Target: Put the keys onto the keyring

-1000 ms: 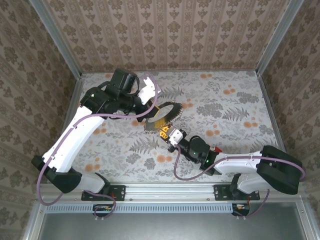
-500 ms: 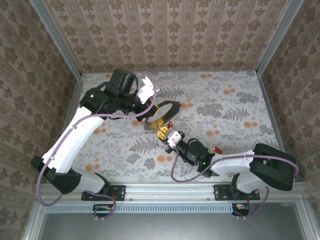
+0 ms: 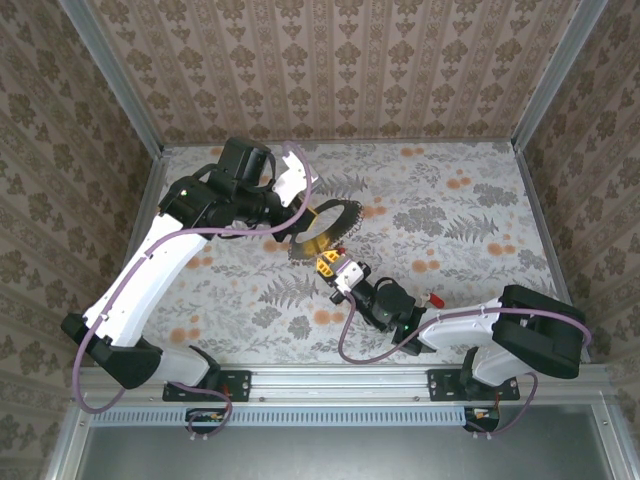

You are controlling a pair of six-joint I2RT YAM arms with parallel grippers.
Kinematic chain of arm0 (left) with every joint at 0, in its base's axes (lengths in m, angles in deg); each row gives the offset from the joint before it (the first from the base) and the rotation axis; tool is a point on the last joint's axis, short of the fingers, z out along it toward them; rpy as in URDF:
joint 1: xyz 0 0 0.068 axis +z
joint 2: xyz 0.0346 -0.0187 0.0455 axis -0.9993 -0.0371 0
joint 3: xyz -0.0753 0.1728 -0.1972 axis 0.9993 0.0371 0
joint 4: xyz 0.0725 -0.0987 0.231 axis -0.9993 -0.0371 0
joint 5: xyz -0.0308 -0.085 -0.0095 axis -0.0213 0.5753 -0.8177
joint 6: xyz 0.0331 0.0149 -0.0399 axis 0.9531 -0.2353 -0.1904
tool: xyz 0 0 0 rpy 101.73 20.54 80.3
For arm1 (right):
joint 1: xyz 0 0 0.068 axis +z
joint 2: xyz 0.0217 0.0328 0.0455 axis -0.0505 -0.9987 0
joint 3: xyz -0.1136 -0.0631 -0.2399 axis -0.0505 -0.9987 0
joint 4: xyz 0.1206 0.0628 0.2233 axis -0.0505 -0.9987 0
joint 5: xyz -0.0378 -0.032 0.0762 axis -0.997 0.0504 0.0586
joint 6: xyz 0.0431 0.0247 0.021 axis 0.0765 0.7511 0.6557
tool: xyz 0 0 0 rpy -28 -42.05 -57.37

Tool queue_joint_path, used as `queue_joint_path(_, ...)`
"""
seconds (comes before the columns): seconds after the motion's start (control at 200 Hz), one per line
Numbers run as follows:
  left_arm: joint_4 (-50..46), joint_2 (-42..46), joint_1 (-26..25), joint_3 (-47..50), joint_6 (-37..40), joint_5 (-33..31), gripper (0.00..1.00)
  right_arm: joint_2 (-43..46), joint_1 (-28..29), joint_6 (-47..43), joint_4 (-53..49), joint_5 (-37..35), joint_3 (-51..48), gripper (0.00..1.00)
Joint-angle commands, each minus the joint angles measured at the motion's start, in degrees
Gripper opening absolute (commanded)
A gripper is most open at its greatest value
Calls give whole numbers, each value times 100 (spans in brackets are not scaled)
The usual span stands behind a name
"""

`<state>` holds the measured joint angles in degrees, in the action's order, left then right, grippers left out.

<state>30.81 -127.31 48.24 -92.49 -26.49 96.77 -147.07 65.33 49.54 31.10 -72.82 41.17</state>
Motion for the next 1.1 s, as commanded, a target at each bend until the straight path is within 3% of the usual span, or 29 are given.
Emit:
queue_joint_path(0.0, 205, 216, 26, 9, -96, 96, 0, -25, 33, -70, 261, -186, 160, 20)
queue_joint_path(0.59, 223, 272, 53, 42, -124, 125, 0, -198, 23, -219, 329, -345, 243, 14)
queue_joint_path(0.775, 284, 288, 87, 81, -166, 119, 0, -211, 30, -264, 323, -401, 243, 7)
queue_joint_path(0.88, 385, 315, 141, 152, -255, 168, 0, -189, 25, -271, 277, -466, 235, 0)
queue_joint_path(1.095, 1085, 606, 525, 853, -988, 172, 0, 168, -65, -76, -217, -221, 142, 0)
